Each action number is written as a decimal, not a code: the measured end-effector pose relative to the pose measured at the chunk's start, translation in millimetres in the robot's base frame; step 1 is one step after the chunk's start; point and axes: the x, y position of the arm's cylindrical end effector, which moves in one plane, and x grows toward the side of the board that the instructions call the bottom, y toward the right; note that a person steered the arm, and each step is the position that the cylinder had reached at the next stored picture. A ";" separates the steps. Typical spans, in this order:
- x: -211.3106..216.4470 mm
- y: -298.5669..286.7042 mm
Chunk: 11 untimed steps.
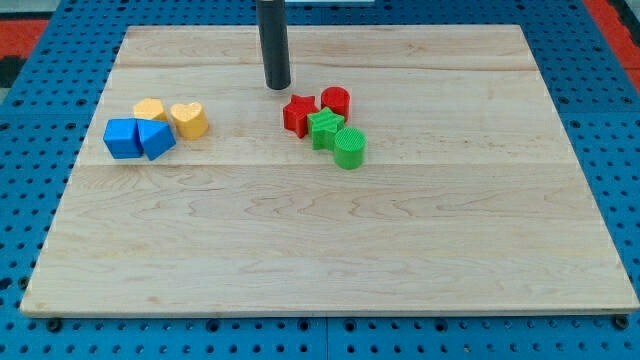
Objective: Place the green blocks in a diagonal line
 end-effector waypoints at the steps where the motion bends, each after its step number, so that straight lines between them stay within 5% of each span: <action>1: 0.0 0.1; 3: 0.9 -1.4; 5: 67.2 -48.7; 8: 93.4 109.7; 11: 75.1 161.0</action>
